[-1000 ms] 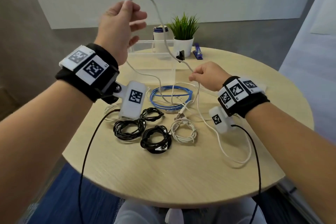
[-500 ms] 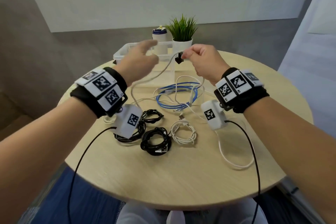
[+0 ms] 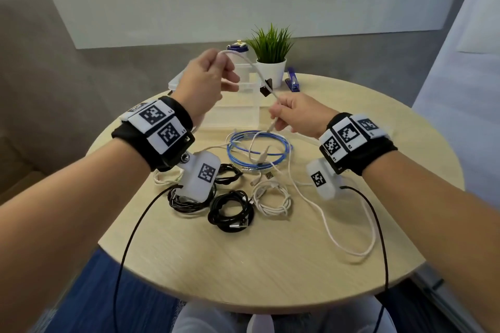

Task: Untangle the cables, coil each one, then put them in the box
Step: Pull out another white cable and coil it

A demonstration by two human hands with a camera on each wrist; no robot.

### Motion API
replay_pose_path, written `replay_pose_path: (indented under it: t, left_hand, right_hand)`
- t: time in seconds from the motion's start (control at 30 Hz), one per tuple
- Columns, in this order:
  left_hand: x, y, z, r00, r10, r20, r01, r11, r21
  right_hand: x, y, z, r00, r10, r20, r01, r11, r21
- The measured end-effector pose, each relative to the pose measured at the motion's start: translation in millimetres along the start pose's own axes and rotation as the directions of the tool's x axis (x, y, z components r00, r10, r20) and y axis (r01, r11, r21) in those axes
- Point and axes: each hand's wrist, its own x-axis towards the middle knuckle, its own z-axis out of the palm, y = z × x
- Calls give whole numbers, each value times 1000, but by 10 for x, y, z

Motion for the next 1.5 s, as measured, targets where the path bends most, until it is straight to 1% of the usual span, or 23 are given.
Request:
replay_pose_path:
  t: [0.1, 0.17, 0.23, 0.3, 0.4, 0.47, 0.53, 0.57, 0.6, 0.63, 0.67, 0.7, 0.73, 0.77, 0.83, 0.87, 0.97, 1.03, 1.1, 1.17, 1.27, 1.37, 1.5]
  left_hand:
    - [34, -22, -49, 998, -11, -55, 10, 1000, -24]
    - [44, -76, -65, 997, -66, -46, 66, 998, -10]
    - [34, -144, -87, 986, -166, 21, 164, 984, 75]
    - [-15, -199, -107, 955, -262, 139, 217, 938, 271]
    - [-130, -253, -69, 881, -334, 336, 112, 836, 537]
    - [-218, -259, 7, 831, -334, 444, -7, 793, 609]
    - [-310, -236, 94, 759, -339, 556, -123, 764, 633]
    - [-355, -214, 130, 713, -354, 605, -181, 742, 646]
    - [-389, -192, 155, 670, -371, 643, -234, 716, 657]
    - [-411, -165, 164, 639, -382, 668, -274, 698, 661]
    - [-416, -137, 153, 626, -381, 681, -294, 693, 658]
    - [-403, -105, 126, 632, -364, 684, -303, 696, 651]
    - [-377, -70, 95, 656, -331, 678, -313, 697, 645]
    - [-339, -36, 57, 693, -280, 664, -335, 690, 641]
    - [-246, 17, -16, 777, -149, 612, -381, 663, 645]
    - [-200, 31, -46, 817, -83, 570, -384, 660, 646]
    - [-80, 30, -106, 900, 87, 427, -374, 658, 653]
    - [-33, 7, -126, 925, 171, 339, -361, 671, 648]
    - [-20, -37, -128, 943, 181, 278, -320, 720, 616]
    - [-29, -117, -105, 954, 132, 271, -271, 766, 583]
    - [-85, -271, -40, 943, 13, 334, -220, 778, 589]
    - [-177, -384, 43, 892, -86, 443, -251, 722, 645]
    - [-272, -431, 130, 777, -223, 589, -294, 699, 651]
  right_hand:
    - [27, -10, -26, 997, -8, -73, 9, 1000, 9]
    - [24, -76, -75, 988, 17, -156, 13, 982, 188]
    - [-10, -172, -146, 982, 65, -176, 29, 875, 484]
    - [-46, -261, -214, 982, 85, -166, 60, 699, 713]
    - [-65, -339, -254, 983, 93, -158, 83, 542, 836]
    - [-82, -406, -234, 984, 89, -152, 95, 460, 883]
    - [-77, -443, -209, 981, 94, -167, 124, 353, 927]
    - [-67, -446, -199, 978, 100, -183, 139, 341, 930]
    - [-39, -429, -185, 973, 114, -201, 145, 375, 915]
    - [-21, -410, -172, 965, 128, -227, 142, 470, 871]
    - [4, -373, -153, 956, 121, -267, 140, 612, 778]
    - [12, -331, -129, 945, 91, -315, 131, 776, 617]
    - [2, -289, -111, 940, 39, -340, 117, 897, 426]
    - [-21, -258, -98, 944, -4, -330, 91, 964, 249]
    - [-63, -230, -74, 972, -38, -231, 50, 998, 45]
    - [-81, -228, -57, 986, -41, -163, 46, 999, 23]
    - [-154, -302, 23, 1000, -22, -4, 23, 983, 182]
    - [-189, -382, 69, 999, -20, 26, 10, 943, 334]
    - [-221, -440, 79, 996, -38, 76, 2, 904, 428]
    - [-244, -475, 75, 993, -63, 104, 4, 873, 487]
    - [-235, -508, 22, 998, -49, 36, 15, 769, 639]
    - [-204, -548, -63, 999, 4, -53, 41, 579, 814]
    - [-161, -562, -116, 997, 18, -75, 65, 330, 942]
